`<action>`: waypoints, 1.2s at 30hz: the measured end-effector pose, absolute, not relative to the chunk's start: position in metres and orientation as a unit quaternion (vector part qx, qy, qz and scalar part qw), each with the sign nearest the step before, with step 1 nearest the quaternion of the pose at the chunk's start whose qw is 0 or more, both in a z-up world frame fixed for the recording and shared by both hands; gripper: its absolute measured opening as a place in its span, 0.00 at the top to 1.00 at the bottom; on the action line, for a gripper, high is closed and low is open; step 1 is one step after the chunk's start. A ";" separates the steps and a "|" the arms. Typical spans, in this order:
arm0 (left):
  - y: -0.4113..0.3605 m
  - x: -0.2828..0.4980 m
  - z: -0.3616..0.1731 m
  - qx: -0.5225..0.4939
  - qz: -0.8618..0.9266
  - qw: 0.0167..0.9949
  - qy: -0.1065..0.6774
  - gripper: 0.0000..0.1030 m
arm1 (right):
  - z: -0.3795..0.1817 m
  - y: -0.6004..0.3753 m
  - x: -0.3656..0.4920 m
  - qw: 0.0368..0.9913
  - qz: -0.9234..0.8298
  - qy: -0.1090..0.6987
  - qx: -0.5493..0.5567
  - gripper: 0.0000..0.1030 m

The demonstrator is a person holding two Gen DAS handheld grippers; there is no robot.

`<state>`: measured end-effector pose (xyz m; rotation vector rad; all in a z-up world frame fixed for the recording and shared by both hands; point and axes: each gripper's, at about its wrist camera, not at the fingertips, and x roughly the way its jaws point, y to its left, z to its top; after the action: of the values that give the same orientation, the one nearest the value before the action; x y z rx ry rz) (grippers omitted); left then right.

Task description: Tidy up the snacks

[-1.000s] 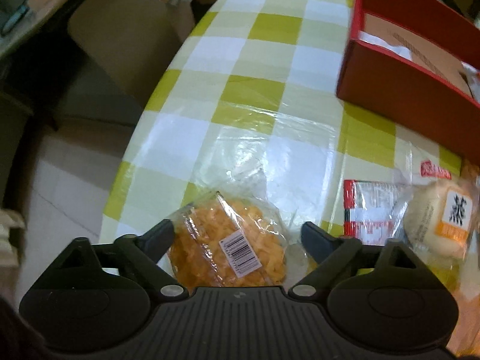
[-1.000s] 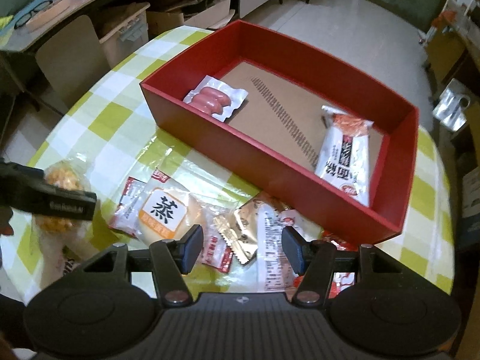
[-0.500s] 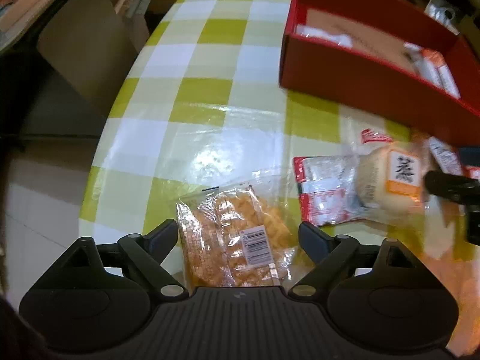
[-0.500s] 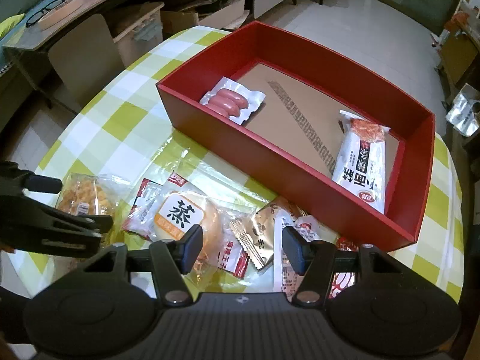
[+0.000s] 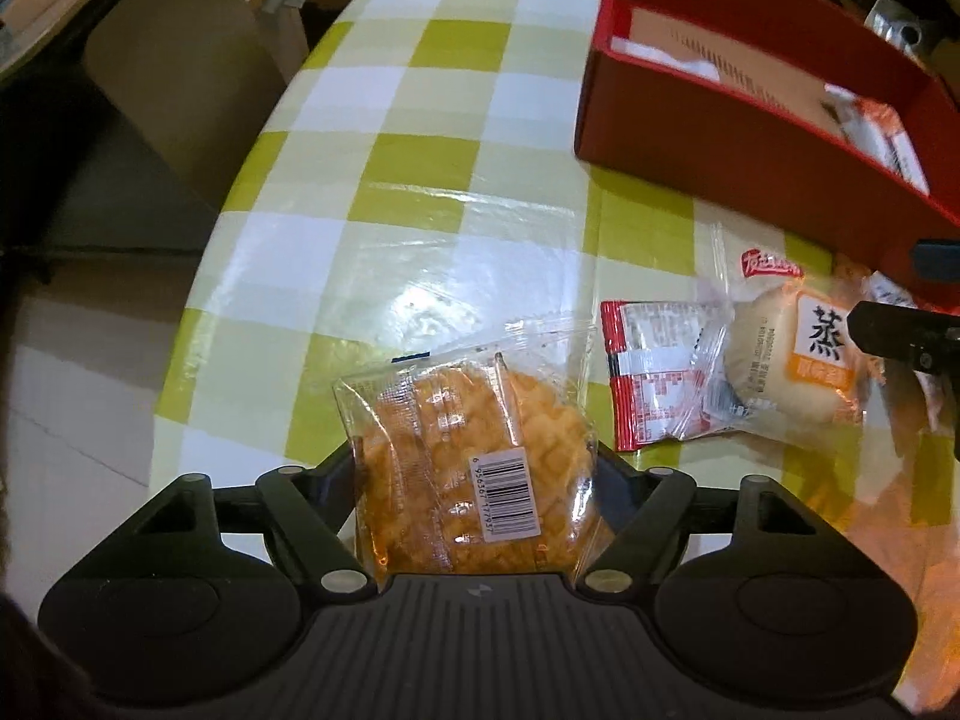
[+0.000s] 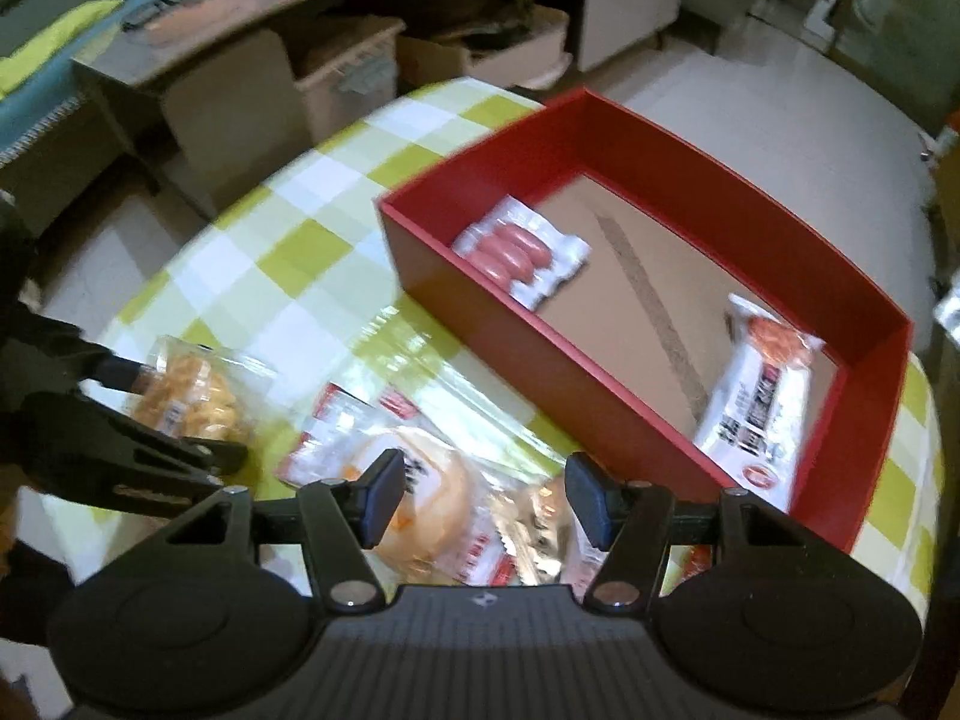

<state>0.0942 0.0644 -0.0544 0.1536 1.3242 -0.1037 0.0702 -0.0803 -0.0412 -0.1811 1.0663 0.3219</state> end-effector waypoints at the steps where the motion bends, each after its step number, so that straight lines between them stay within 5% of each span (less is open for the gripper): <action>1: 0.066 0.094 -0.054 0.070 -0.050 0.784 0.615 0.22 | -0.039 -0.079 0.072 0.843 0.165 0.506 -0.074 0.35; 8: 0.071 0.102 -0.053 0.056 -0.056 0.783 0.616 0.22 | -0.058 -0.068 0.091 0.821 0.142 0.552 0.031 0.31; 19: 0.069 0.098 -0.055 0.070 -0.065 0.779 0.619 0.21 | -0.079 -0.054 0.092 0.816 0.159 0.554 -0.036 0.05; 36: 0.072 0.101 -0.062 0.069 -0.062 0.770 0.631 0.21 | -0.082 -0.024 0.094 0.748 0.232 0.567 -0.255 0.06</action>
<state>0.1007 0.0721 -0.0622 0.1500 1.3695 -0.1355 0.0937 -0.0245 -0.0825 -0.5576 1.2394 0.5075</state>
